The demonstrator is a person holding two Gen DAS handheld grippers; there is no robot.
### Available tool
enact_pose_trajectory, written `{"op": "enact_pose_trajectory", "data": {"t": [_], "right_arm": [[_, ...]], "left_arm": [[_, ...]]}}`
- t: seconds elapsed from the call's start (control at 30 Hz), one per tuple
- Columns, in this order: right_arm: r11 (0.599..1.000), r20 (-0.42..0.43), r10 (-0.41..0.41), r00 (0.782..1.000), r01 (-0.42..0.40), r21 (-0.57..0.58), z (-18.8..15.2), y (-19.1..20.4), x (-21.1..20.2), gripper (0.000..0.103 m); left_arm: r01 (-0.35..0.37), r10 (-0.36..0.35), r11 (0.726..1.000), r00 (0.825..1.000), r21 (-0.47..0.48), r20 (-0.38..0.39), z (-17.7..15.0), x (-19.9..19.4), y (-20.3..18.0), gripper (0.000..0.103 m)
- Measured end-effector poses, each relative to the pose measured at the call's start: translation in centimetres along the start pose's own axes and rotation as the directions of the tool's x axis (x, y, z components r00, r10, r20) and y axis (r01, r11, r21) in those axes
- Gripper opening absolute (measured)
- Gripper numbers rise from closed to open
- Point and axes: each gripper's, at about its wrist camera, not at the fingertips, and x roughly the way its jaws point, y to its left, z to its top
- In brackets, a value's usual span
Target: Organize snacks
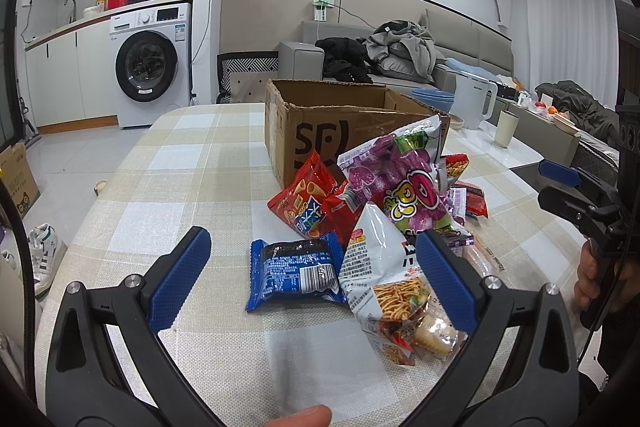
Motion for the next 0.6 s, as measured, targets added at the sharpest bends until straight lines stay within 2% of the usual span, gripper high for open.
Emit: {"op": "enact_pose_trajectory", "data": {"t": [0.6], "right_arm": [[1.000,-0.016,-0.016,1.000,0.016,0.005,-0.47,-0.36,-0.13,0.103]], "left_arm": [[-0.001,0.001,1.000,1.000,0.002,0.001,0.02,-0.02,0.00,0.102]]}}
